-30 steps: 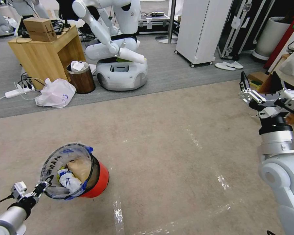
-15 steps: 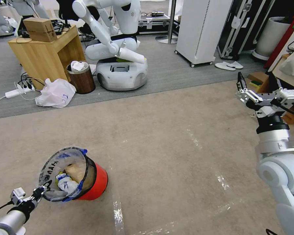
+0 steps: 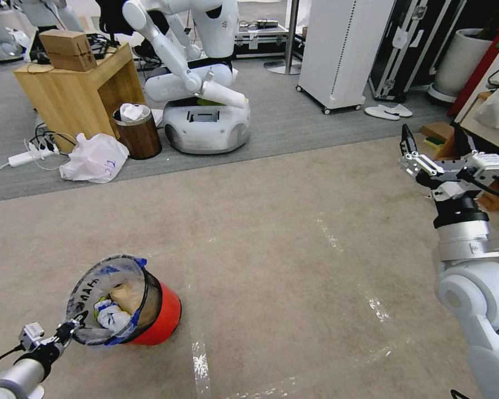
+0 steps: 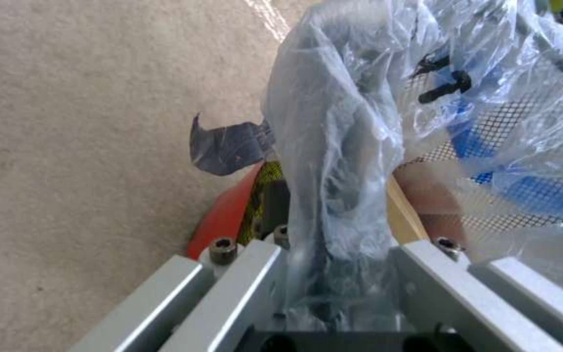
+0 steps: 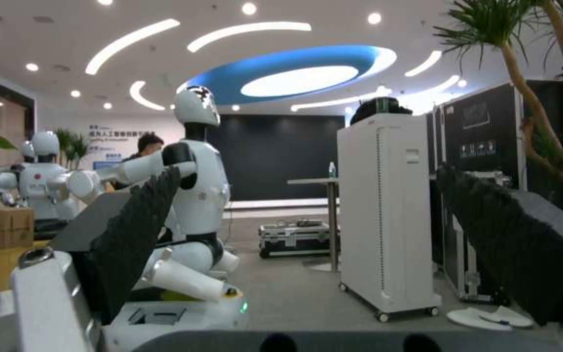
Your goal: Pick up the trash bin and place the garbage on the floor into it.
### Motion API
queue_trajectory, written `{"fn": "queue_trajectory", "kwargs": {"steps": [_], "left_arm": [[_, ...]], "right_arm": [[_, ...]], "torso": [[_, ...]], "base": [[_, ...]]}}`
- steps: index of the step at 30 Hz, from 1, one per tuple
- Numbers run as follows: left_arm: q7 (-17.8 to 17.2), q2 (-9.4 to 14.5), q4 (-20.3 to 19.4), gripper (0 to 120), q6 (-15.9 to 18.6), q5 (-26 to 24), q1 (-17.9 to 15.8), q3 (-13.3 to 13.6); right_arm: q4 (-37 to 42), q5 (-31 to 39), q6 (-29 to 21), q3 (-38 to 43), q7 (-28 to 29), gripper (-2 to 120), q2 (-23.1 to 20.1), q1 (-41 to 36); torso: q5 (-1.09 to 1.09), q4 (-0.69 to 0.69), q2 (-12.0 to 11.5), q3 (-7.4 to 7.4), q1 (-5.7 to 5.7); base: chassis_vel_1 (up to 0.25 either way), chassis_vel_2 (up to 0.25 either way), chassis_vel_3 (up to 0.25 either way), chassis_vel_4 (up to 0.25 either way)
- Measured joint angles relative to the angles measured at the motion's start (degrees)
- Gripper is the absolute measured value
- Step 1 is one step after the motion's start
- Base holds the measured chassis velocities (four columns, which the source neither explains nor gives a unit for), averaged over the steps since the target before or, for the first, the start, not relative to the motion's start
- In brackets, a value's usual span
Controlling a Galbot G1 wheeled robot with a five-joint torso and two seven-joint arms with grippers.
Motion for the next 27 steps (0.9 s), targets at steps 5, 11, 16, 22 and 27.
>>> {"fn": "queue_trajectory", "kwargs": {"steps": [5, 11, 16, 22, 27], "left_arm": [[-0.10, 1.21, 1.71, 1, -0.08, -0.16, -0.32, -0.01], [-0.12, 2.12, 1.86, 1, -0.09, -0.16, -0.57, 0.02], [-0.34, 2.98, 2.33, 1, -0.09, -0.17, -0.86, 0.07], [-0.34, 4.06, 2.76, 1, -0.12, -0.20, -0.89, -0.04], [0.05, 4.46, 2.72, 6, -0.28, -0.03, -0.68, -0.22]], "right_arm": [[-0.41, -0.48, 0.14, -0.54, 0.02, 98, 0.26, 0.00], [-0.69, -0.73, 0.26, -0.87, 0.02, 98, 0.41, 0.02], [-0.71, -0.76, 0.30, -1.11, 0.02, 98, 0.41, 0.22], [-0.74, -0.88, 0.30, -1.58, 0.06, 98, 0.44, 0.33], [-0.74, -0.91, 0.30, -1.66, 0.10, 98, 0.44, 0.31]], "torso": [[0.00, 0.00, 0.00, 0.00, 0.00], [0.00, 0.00, 0.00, 0.00, 0.00], [-0.01, 0.00, 0.00, 0.00, 0.00], [-0.01, 0.00, 0.00, 0.00, 0.00], [0.00, 0.00, 0.00, 0.00, 0.00]], "base": [[0.000, 0.000, 0.000, 0.000], [0.000, 0.000, 0.000, 0.000], [0.000, 0.000, 0.000, 0.000], [0.000, 0.000, 0.000, 0.000], [0.000, 0.000, 0.000, 0.000]]}}
